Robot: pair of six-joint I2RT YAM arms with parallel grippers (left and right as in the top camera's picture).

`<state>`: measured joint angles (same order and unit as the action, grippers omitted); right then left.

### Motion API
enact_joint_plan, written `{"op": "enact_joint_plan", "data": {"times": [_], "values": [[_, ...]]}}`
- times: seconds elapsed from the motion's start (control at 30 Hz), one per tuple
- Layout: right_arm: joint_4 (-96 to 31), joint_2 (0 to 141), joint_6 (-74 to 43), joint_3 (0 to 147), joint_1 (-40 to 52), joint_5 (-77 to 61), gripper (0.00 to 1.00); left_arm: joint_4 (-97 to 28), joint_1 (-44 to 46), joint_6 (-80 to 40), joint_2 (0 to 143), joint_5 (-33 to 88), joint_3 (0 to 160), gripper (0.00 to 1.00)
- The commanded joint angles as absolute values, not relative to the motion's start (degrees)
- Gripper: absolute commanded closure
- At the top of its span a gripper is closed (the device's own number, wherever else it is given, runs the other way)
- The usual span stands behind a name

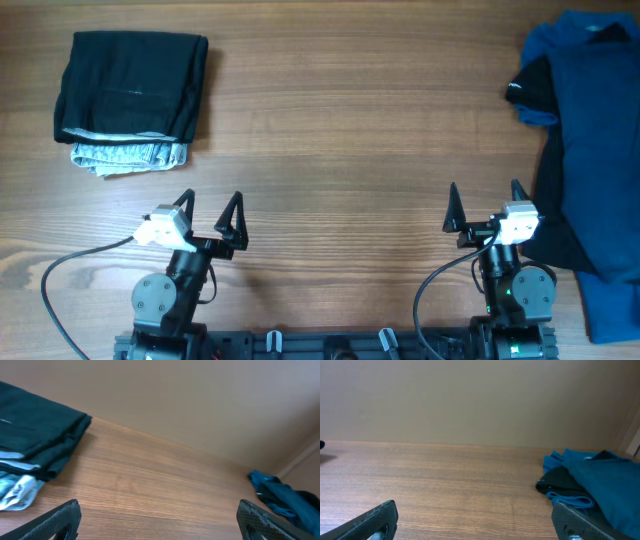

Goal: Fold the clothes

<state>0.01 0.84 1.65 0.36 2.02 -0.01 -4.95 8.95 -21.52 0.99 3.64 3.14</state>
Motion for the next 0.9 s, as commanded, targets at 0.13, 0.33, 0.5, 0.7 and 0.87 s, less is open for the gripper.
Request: {"op": "enact_joint_plan", "data": {"times": [0.13, 0.33, 0.5, 0.7, 0.87], "values": [[0.34, 0.27, 2.44, 0.30, 1.63, -1.17, 0.01, -4.58, 9.21, 10.15, 0.14, 0.34, 0.54, 0.00], [0.34, 0.27, 2.44, 0.30, 1.63, -1.17, 0.00, -4.58, 6.81, 12.45, 0.14, 0.58, 0.54, 0.00], [0.32, 0.27, 2.42, 0.30, 1.63, -1.17, 0.00, -4.54, 3.22, 12.47, 0.14, 0.54, 0.54, 0.00], [0.34, 0.27, 2.42, 0.30, 1.63, -1.17, 0.00, -4.54, 1.21, 12.47, 0.16, 0.54, 0.54, 0.00], [0.34, 0.27, 2.44, 0.30, 1.63, -1.17, 0.00, -4.54, 1.21, 12.45, 0.16, 0.54, 0.54, 0.00]]}}
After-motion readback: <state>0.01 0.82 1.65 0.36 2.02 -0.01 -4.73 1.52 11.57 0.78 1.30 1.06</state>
